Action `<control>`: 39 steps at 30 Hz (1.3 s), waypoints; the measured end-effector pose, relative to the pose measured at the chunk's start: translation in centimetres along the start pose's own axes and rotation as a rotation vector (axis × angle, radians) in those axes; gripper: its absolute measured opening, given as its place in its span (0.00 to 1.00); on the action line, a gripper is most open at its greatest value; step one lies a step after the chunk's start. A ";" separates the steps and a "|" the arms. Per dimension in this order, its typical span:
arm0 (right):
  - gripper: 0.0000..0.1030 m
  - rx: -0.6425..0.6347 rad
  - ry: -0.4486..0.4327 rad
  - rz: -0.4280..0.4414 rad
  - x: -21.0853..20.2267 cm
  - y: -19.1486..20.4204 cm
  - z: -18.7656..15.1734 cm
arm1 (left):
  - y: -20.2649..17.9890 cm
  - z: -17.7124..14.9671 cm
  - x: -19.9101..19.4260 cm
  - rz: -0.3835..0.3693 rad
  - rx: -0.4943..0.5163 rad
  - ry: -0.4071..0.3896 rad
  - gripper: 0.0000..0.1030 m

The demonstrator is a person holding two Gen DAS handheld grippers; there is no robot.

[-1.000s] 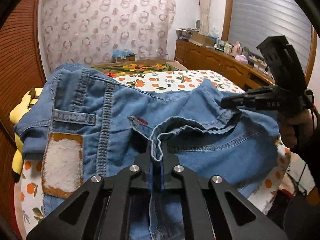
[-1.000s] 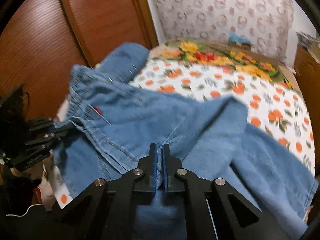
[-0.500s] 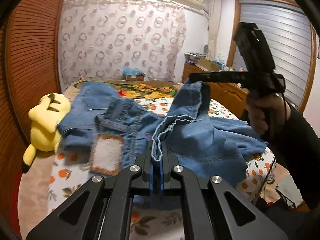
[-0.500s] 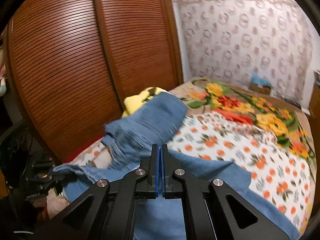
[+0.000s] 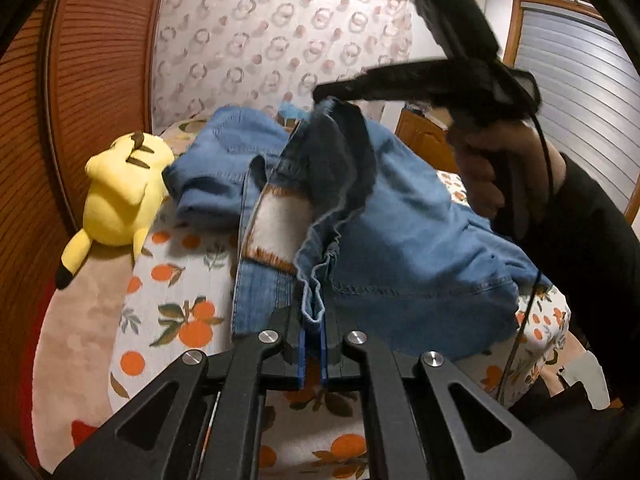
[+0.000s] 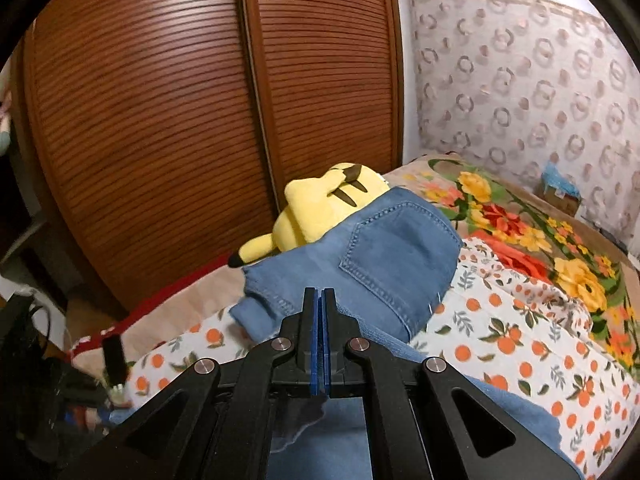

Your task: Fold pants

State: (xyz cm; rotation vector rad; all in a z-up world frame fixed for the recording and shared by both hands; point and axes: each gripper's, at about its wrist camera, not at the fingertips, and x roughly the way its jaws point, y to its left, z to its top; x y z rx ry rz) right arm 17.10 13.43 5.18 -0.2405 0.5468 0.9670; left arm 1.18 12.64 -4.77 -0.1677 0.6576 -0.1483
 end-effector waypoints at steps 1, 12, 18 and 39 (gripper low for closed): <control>0.01 0.004 0.004 -0.008 0.7 -0.2 0.2 | 0.1 -0.1 0.2 0.004 -0.002 0.007 0.05; 0.01 0.026 0.011 -0.066 2.0 0.8 0.5 | 0.8 0.0 0.1 0.031 -0.015 0.009 0.45; 0.38 0.053 -0.029 -0.076 -1.0 0.2 -0.3 | 0.4 0.6 -0.7 0.067 0.004 -0.018 0.45; 0.45 0.201 -0.004 -0.316 -20.9 -6.6 -19.3 | -5.1 1.9 2.4 0.032 0.081 -0.008 0.45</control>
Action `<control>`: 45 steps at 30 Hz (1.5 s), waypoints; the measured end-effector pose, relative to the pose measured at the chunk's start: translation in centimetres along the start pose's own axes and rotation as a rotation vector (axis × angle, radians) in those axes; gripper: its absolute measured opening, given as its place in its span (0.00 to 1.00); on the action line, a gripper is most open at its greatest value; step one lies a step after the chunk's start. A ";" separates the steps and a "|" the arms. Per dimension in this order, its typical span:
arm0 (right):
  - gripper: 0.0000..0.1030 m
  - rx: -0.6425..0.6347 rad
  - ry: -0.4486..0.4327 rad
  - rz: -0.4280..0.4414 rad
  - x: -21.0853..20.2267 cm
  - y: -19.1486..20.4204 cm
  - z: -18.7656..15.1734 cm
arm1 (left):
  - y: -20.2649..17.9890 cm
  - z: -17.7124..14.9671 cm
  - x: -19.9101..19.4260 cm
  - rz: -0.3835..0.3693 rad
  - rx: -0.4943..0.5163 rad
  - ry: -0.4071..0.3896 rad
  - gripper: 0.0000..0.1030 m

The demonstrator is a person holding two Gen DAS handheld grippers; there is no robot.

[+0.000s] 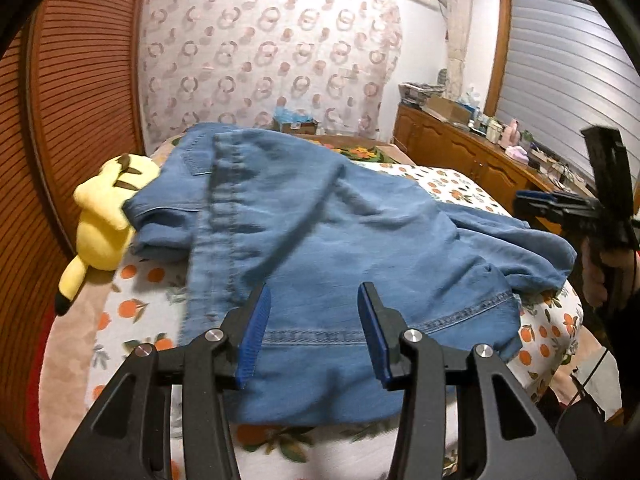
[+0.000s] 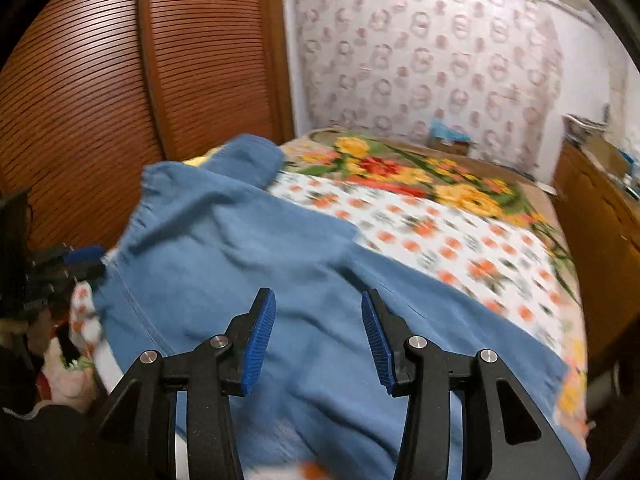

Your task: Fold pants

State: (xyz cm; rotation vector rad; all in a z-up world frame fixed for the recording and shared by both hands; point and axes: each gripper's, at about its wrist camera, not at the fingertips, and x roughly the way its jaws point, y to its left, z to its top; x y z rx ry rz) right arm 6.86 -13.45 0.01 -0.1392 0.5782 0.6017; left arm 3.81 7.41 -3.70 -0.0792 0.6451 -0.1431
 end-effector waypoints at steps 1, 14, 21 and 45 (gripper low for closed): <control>0.45 0.007 0.000 -0.023 -0.6 -0.7 -0.7 | -0.5 0.1 0.3 -0.006 0.010 0.005 0.45; 0.45 0.145 0.075 -0.236 -4.1 -12.6 -4.7 | -5.6 2.0 3.4 -0.101 0.078 0.023 0.55; 0.45 0.205 0.178 -0.264 -1.1 -15.3 -4.6 | -7.4 2.6 4.5 -0.125 0.107 0.018 0.74; 0.15 0.205 0.045 -0.251 -1.2 -19.8 1.3 | -9.0 2.0 6.3 -0.119 0.135 0.069 0.74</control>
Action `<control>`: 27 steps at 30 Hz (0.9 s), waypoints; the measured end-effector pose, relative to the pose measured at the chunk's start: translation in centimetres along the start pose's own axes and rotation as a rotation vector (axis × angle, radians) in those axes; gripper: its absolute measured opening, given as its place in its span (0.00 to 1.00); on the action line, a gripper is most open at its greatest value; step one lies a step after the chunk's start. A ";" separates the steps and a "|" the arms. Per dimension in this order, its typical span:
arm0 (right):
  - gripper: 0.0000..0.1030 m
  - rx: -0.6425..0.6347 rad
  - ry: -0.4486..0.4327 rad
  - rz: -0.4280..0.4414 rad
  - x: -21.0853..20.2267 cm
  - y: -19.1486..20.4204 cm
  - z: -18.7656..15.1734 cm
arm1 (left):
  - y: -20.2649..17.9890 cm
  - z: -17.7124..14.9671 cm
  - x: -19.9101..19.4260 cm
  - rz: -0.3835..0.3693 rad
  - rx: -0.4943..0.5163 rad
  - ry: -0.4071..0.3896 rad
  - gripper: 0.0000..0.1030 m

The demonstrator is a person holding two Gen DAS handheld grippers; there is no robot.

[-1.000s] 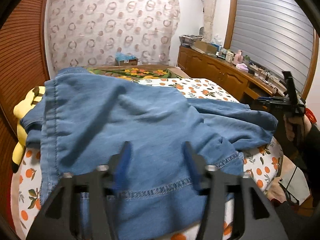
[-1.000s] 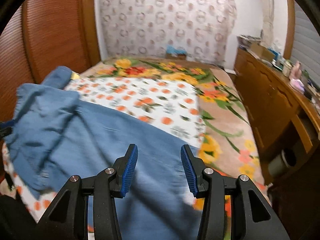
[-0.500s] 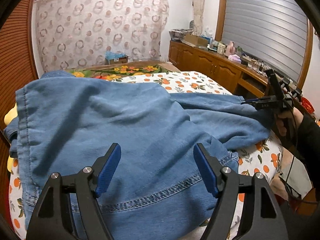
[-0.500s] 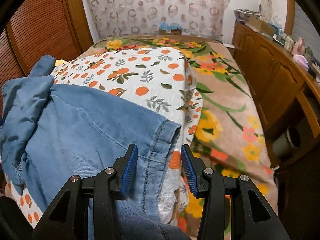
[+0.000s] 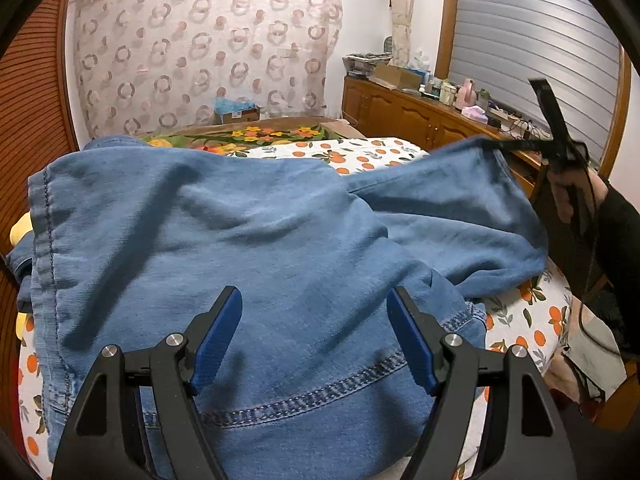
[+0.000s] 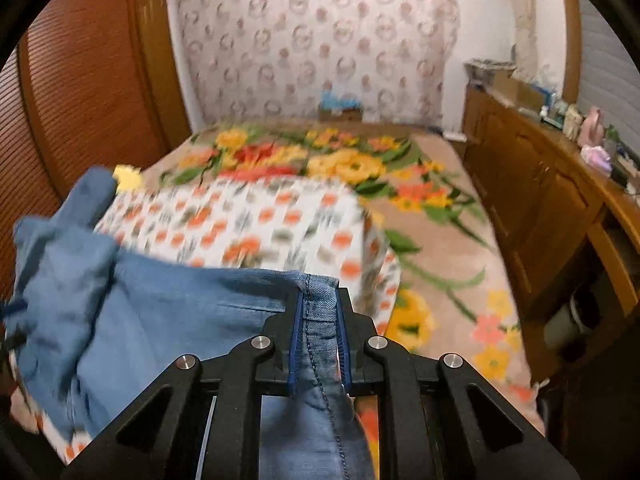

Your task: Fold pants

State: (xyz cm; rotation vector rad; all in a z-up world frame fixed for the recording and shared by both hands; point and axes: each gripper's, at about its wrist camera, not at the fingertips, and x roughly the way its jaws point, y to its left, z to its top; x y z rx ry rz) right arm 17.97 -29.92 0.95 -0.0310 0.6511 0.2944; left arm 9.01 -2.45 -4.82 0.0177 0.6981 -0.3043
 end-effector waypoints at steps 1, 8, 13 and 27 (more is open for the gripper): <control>0.15 0.000 -0.008 -0.016 0.4 -0.3 0.7 | 0.0 -0.1 0.0 0.004 -0.001 0.000 0.74; 0.15 0.009 0.056 -0.104 4.8 -0.9 1.4 | 0.5 -0.4 -0.1 0.016 -0.004 -0.002 0.74; 0.26 0.050 0.061 -0.096 4.8 -1.6 0.5 | 0.7 -0.4 -0.2 0.017 -0.006 -0.003 0.74; 0.35 0.055 0.007 0.011 -3.7 -0.3 -7.5 | -0.3 -0.2 0.1 0.014 0.017 0.004 0.74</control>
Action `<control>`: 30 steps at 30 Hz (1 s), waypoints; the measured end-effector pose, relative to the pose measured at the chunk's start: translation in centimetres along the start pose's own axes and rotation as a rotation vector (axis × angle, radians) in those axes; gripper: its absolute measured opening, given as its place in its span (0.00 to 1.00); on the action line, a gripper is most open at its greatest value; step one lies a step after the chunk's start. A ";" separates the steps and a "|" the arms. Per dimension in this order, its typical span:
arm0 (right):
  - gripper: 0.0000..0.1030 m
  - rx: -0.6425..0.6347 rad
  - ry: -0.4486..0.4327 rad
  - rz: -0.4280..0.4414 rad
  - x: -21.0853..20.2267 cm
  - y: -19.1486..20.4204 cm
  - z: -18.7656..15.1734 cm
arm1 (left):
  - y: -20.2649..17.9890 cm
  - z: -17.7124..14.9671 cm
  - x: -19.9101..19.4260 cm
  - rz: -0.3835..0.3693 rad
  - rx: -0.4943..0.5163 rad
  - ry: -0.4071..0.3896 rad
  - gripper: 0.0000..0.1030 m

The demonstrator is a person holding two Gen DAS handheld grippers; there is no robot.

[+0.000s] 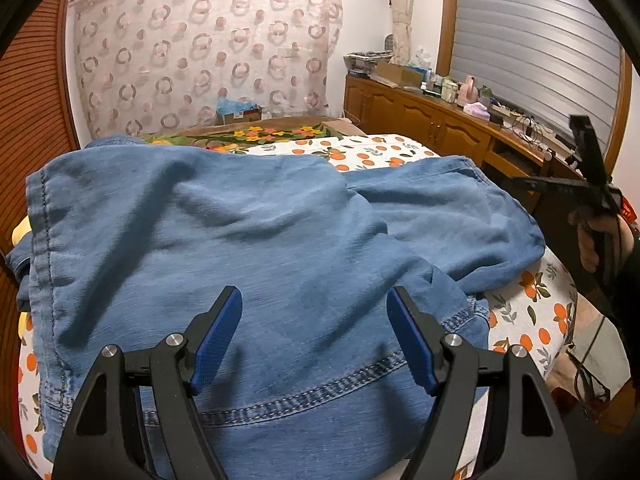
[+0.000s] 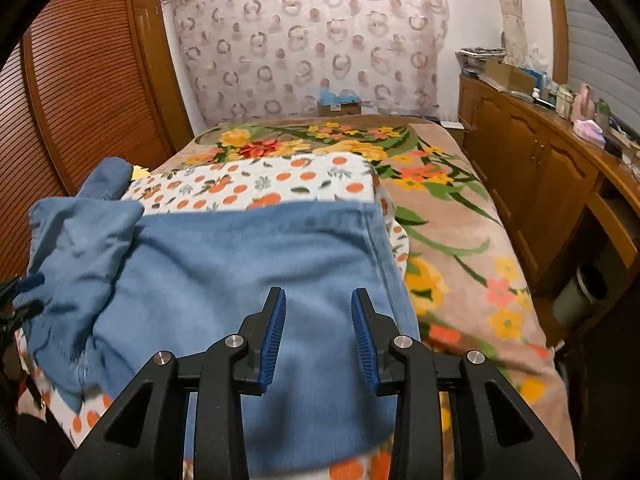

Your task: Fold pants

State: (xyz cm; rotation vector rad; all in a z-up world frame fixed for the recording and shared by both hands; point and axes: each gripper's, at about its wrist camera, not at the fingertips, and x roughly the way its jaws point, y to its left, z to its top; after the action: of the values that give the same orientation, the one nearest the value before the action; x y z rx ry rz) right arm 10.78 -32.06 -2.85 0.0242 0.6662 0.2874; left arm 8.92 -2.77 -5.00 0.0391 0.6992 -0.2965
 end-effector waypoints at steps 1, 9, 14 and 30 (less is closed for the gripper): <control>0.35 0.002 -0.003 -0.004 -0.4 -0.1 -0.4 | -0.3 0.0 0.1 0.000 0.003 0.002 0.73; 0.39 0.015 -0.027 -0.081 -2.9 -0.6 -3.6 | -1.2 0.1 0.2 -0.014 0.022 0.009 0.74; 0.42 0.072 -0.018 -0.097 -3.3 -1.3 -5.0 | -1.6 0.1 0.5 -0.020 0.031 0.019 0.73; 0.44 0.195 0.062 -0.022 -1.5 -2.1 -5.3 | -1.9 -0.3 0.9 -0.031 0.032 0.041 0.74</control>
State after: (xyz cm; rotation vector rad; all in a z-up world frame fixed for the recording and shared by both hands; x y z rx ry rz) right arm 6.98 -34.88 -6.35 0.1950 0.7535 0.2019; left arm 8.84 -4.80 -5.72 0.0649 0.7358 -0.3378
